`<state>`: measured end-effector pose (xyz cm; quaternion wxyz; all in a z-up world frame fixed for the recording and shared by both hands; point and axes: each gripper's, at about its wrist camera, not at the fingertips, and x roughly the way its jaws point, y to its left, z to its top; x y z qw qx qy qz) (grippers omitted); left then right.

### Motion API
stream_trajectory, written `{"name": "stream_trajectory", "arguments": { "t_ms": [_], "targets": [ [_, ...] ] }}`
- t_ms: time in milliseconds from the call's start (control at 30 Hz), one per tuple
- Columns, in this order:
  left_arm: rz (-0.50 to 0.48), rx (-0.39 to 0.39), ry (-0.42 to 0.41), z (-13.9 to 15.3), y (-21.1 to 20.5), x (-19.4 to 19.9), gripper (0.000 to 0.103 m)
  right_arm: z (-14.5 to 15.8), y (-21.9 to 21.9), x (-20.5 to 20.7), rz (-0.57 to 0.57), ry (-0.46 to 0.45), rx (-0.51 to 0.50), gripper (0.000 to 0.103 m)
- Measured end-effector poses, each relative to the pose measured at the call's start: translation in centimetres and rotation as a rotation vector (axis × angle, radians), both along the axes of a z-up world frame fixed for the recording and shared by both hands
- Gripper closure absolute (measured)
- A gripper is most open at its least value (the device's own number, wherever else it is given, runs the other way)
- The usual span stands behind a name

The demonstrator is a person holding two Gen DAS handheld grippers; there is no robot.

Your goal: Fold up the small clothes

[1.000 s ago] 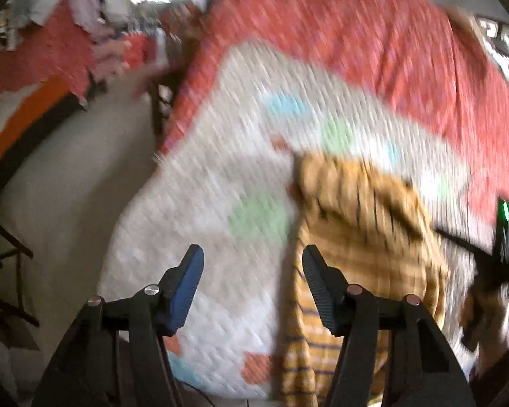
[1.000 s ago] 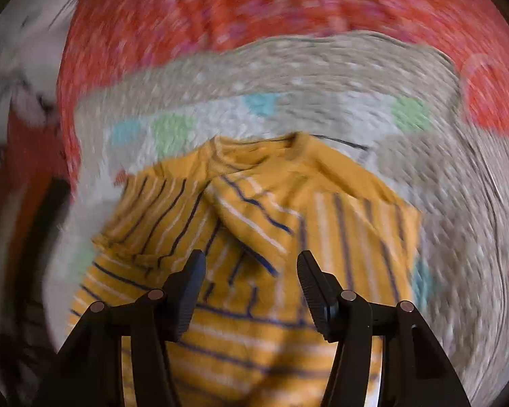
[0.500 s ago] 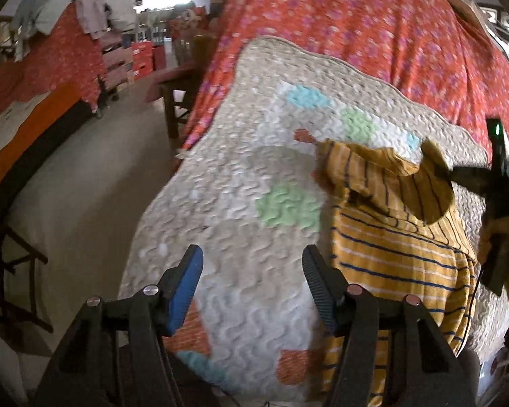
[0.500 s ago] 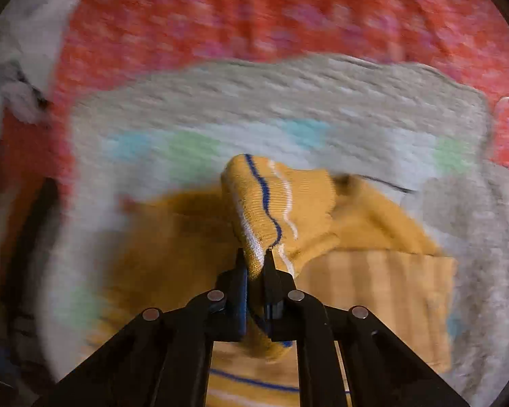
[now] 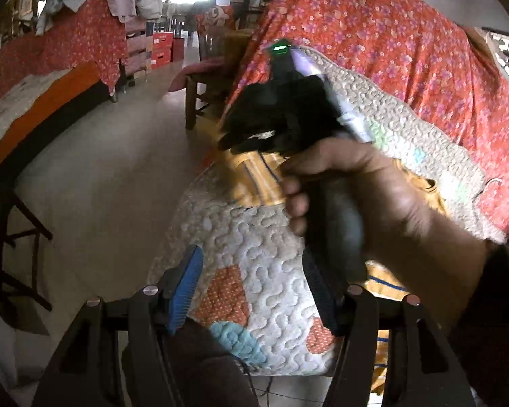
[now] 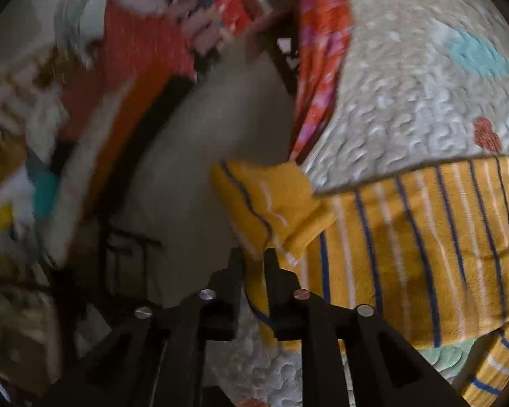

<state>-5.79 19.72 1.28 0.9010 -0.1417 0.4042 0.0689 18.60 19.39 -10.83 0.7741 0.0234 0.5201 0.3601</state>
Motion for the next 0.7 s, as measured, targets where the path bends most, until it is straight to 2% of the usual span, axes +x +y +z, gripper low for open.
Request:
{"name": "stream_trajectory", "arguments": {
  "t_ms": [67,133,200,233,333,367,467,533,700],
  "targets": [
    [-0.007,-0.004,-0.021,0.4,0.1,-0.2,0.042,1.3,-0.8,-1.3,0.032,-0.069,-0.005,0.075],
    [-0.014,-0.009,-0.048,0.7,0.2,-0.4,0.041,3.1,-3.7,-2.3,0.037,-0.135,0.008,0.048],
    [-0.015,-0.031,-0.07,0.9,0.6,-0.6,0.04,4.7,-8.9,-3.1,-0.016,-0.226,-0.004,0.04],
    [-0.017,-0.041,-0.075,0.9,0.8,-0.8,0.04,5.0,-10.7,-3.8,-0.051,-0.259,-0.035,0.04],
    [-0.027,-0.062,-0.083,0.8,1.0,-0.9,0.04,3.7,-18.5,-3.4,-0.171,-0.322,-0.23,0.04],
    [-0.03,-0.062,-0.081,0.7,0.9,-0.9,0.04,2.5,-21.2,-3.0,-0.212,-0.308,-0.297,0.04],
    [-0.054,-0.054,-0.059,0.4,0.3,-0.4,0.039,-0.2,-25.5,-2.6,-0.244,-0.292,-0.391,0.04],
    [-0.075,-0.034,-0.035,0.0,-0.7,0.3,0.039,-1.6,-26.7,-2.9,-0.236,-0.314,-0.435,0.04],
    [-0.109,0.014,-0.001,-0.5,-3.6,1.2,0.039,-3.7,-24.3,-2.0,-0.223,-0.37,-0.51,0.04]
  ]
}}
